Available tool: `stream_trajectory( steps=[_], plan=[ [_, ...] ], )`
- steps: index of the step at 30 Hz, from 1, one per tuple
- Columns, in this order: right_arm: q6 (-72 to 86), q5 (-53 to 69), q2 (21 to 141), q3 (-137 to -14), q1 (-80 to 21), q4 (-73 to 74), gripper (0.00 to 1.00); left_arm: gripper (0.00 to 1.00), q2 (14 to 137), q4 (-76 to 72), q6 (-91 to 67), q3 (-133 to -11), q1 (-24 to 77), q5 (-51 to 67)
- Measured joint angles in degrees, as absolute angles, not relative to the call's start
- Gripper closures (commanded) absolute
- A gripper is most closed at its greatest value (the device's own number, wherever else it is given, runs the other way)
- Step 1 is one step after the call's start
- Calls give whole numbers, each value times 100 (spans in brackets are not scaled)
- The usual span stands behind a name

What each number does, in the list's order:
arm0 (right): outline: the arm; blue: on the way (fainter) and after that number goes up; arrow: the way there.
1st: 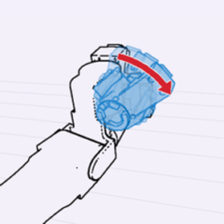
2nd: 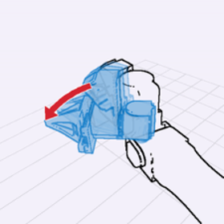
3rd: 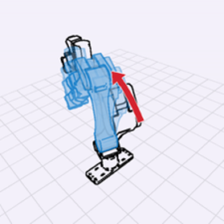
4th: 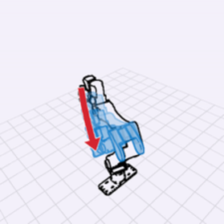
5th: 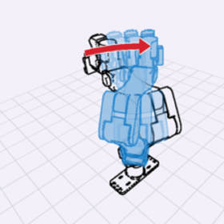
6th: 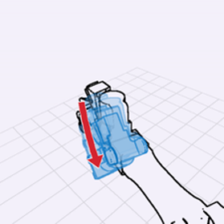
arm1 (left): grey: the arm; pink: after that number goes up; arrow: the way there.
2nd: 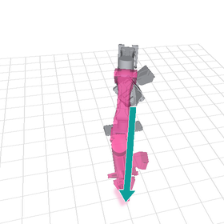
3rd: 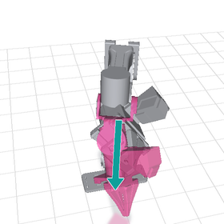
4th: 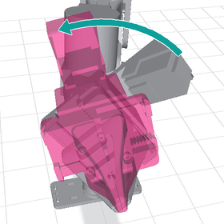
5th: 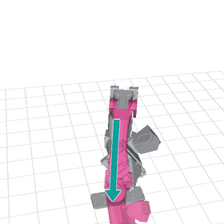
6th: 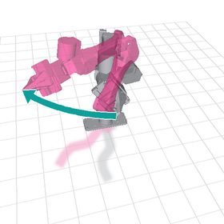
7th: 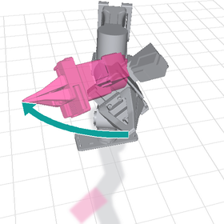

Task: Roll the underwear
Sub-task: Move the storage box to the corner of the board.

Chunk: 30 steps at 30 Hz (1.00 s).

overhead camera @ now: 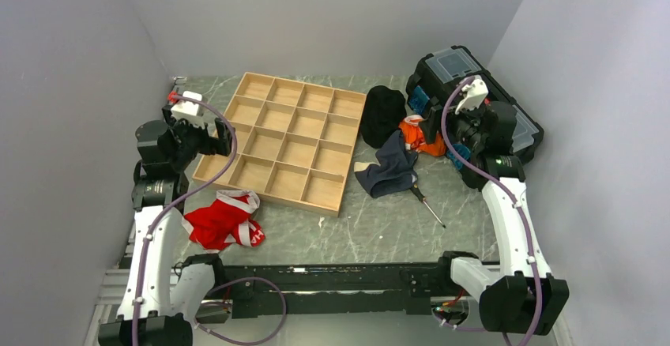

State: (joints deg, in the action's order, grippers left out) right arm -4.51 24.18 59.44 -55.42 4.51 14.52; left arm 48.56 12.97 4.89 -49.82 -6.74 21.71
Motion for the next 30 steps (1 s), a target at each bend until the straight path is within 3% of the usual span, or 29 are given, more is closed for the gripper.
stream_trajectory(
  steps=[19, 30],
  plan=[
    [-751, 3138, 5808, -5459, 484, 1459, 0, 1, 4886, 1253, 703, -4943, -987, 2071],
    [-991, 3514, 6012, -5441, 462, 1459, 0, 3, 7548, 2244, 1527, -5830, -867, 1942]
  ],
)
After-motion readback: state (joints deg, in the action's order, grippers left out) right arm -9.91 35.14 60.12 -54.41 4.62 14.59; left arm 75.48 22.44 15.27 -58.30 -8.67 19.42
